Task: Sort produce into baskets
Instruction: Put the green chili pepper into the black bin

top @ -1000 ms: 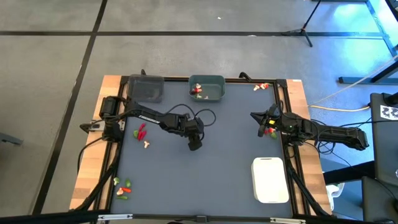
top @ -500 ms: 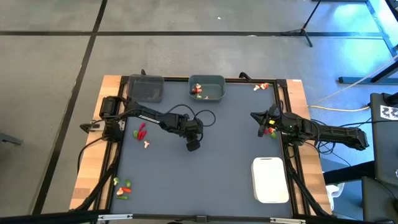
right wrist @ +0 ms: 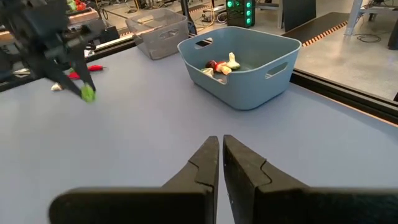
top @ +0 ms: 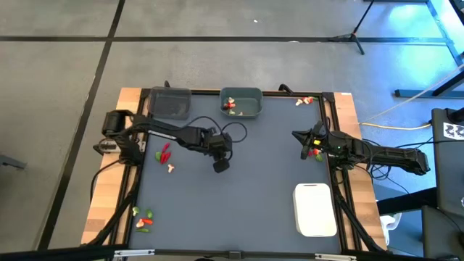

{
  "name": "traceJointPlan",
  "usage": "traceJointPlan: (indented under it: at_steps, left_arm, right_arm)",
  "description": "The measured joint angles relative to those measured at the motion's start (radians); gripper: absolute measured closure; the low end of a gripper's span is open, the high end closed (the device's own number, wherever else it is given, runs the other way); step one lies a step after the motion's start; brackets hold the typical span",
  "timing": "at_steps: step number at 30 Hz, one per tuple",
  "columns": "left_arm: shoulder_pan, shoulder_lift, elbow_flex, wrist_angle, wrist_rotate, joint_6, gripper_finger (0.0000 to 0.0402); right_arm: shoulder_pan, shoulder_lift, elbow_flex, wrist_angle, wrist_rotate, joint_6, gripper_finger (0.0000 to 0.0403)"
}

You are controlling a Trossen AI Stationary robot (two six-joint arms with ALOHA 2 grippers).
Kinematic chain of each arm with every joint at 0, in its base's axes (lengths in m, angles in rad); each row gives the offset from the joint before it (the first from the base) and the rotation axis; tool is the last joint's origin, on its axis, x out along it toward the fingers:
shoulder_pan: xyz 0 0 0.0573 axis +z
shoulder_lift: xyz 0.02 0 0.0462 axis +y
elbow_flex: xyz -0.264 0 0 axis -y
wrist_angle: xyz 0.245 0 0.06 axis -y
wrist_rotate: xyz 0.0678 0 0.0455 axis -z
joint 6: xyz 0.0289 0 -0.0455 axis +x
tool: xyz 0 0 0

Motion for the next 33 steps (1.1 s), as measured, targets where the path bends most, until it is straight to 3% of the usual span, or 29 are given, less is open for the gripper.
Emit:
traceJointPlan:
  at_steps: [9,19,33]
  left_arm:
    - [0.042,-0.185,0.0,-0.167,-0.12,0.0,0.0323]
    - [0.188,-0.334,0.0,-0.338,-0.21,0.004,0.0323]
    - [0.488,-0.363,-0.059,-0.365,-0.253,0.057,0.0323]
  right_arm:
    - [0.0,0.0,0.0,-0.001,0.0,0.0,0.0377]
    - [0.0,0.0,0.0,-0.002,0.0,0.0,0.0377]
    - [0.0,0.0,0.0,-0.004,0.0,0.0,0.0377]
